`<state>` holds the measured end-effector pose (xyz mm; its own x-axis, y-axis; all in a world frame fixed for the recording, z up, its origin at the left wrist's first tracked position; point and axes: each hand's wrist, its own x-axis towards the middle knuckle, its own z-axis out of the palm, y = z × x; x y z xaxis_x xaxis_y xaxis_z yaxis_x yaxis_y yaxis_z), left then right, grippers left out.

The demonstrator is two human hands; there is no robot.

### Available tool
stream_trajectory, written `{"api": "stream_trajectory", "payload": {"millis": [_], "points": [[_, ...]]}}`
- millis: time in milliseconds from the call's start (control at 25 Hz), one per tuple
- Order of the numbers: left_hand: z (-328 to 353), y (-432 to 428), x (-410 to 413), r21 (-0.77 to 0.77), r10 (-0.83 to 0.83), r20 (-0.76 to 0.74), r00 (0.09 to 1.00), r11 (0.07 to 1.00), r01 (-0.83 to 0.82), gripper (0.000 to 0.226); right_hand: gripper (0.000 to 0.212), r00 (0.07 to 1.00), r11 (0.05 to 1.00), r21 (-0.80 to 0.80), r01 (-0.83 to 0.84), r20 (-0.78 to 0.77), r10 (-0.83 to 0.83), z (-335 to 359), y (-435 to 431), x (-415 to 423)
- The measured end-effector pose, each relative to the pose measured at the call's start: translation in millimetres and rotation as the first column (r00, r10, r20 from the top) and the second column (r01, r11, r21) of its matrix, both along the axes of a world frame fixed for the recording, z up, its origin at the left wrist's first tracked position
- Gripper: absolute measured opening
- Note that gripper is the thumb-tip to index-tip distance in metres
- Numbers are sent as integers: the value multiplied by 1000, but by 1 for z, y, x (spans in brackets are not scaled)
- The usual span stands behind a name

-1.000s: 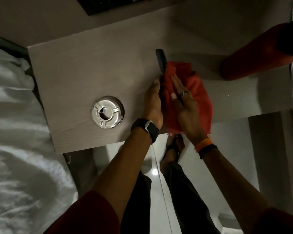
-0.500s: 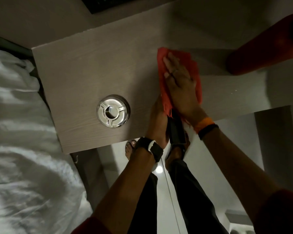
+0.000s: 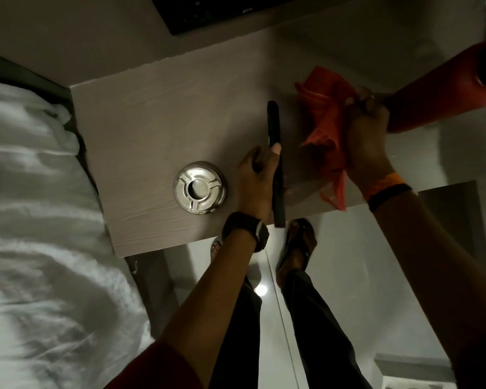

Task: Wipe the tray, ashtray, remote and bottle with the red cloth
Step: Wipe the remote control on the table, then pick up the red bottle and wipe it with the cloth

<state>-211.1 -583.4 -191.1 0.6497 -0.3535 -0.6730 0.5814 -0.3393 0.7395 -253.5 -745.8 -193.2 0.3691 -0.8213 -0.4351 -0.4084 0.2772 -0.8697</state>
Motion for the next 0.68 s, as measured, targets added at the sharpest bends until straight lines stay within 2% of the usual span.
{"api": "stream_trajectory", "payload": {"millis": [80, 200, 440, 680], "points": [[-10, -9, 3, 192, -107, 210, 972, 979, 66, 15, 25, 999, 998, 58, 33, 34, -35, 17, 10, -31], [-24, -29, 4, 400, -179, 316, 932, 916, 40, 42, 25, 997, 995, 90, 32, 63, -38, 36, 32, -72], [-43, -55, -3, 572, -268, 400, 876, 820, -11, 63, 26, 981, 967, 181, 180, 37, -190, 49, 57, -126], [-37, -55, -15, 606, -331, 436, 836, 796, -1, 89, 24, 922, 885, 302, 356, 39, -384, 48, 46, -154]]}}
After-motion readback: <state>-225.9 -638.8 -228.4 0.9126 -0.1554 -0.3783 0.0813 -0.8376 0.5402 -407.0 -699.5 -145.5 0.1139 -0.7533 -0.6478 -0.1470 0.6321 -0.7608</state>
